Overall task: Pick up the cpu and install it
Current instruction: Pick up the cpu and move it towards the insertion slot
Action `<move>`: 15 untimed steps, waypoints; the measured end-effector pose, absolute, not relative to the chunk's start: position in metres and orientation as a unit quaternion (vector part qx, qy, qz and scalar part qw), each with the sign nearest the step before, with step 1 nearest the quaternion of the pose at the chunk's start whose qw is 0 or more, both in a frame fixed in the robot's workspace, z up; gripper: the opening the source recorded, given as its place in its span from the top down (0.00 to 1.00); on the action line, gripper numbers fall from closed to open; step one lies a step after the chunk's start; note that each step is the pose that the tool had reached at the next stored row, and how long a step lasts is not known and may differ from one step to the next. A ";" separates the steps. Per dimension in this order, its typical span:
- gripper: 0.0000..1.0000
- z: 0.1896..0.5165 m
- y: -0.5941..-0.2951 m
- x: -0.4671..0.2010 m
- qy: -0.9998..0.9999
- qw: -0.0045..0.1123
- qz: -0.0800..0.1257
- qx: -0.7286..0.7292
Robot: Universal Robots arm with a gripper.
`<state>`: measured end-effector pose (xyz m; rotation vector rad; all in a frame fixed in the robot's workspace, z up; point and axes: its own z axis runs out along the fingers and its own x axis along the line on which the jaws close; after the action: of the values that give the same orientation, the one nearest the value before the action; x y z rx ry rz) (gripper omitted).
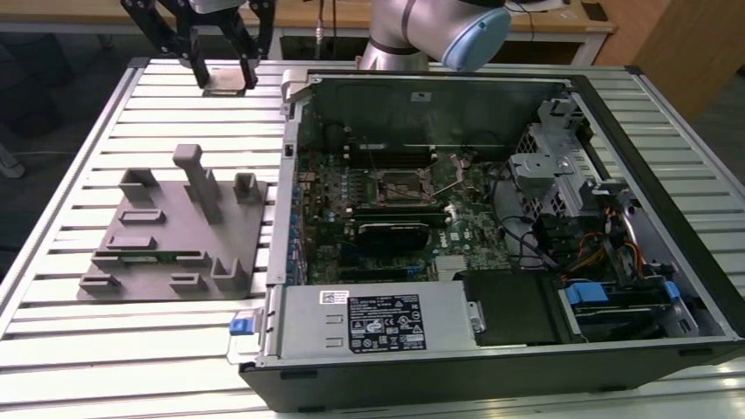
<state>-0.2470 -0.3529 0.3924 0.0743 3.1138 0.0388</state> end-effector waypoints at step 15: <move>0.45 0.392 -0.348 -0.225 1.000 0.013 0.012 0.024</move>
<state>-0.2248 -0.3477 0.3924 0.0742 3.1138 0.0389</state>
